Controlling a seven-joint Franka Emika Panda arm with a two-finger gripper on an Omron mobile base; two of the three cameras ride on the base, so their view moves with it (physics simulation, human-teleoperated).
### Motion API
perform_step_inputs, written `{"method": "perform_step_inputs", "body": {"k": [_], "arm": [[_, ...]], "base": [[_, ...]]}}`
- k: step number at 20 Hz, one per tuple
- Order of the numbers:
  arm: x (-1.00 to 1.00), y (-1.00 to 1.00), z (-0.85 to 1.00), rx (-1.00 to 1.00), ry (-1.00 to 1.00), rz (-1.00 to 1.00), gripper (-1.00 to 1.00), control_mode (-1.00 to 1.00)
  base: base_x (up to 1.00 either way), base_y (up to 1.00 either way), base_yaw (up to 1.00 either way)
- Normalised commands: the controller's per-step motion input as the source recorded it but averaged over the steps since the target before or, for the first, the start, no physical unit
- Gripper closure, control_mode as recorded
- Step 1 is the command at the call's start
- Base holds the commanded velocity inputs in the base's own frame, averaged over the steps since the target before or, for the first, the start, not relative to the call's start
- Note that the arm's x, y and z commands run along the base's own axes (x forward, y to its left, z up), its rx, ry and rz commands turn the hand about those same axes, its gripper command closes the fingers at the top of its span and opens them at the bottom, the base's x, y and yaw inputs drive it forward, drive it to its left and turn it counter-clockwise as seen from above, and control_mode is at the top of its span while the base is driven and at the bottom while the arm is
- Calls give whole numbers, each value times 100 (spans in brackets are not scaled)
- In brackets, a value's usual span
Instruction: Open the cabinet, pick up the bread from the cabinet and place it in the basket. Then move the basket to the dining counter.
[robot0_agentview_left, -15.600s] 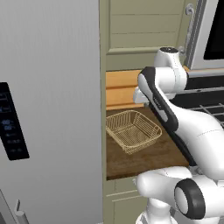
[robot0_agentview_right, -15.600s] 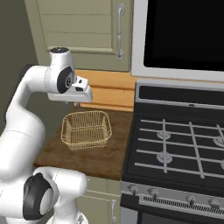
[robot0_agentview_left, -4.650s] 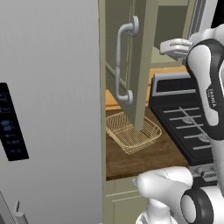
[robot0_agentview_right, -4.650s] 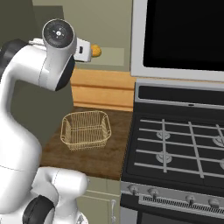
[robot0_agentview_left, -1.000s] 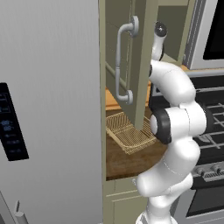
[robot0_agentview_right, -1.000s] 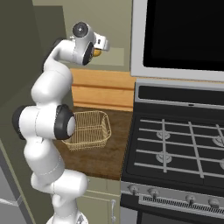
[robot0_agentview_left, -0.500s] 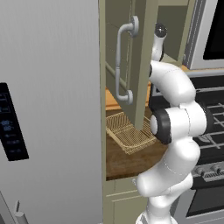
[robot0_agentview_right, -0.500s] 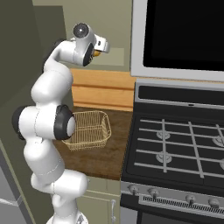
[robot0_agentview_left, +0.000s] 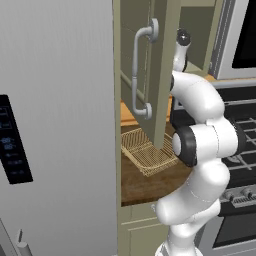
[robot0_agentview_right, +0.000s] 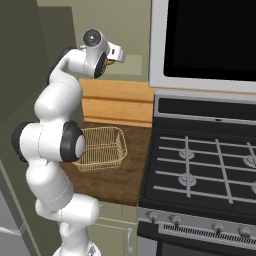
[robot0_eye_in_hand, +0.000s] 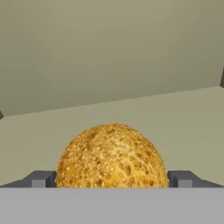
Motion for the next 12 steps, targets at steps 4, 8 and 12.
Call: {"method": "perform_step_inputs", "body": {"k": [4, 8, 12], "arm": [[-18, -4, -21, 0, 0, 0, 100, -100], [-96, -20, -4, 0, -6, 0, 100, -100], [-100, -42, 0, 0, -12, 0, 100, -100]], "base": [[0, 0, 0], [0, 0, 0], [0, 0, 0]]}}
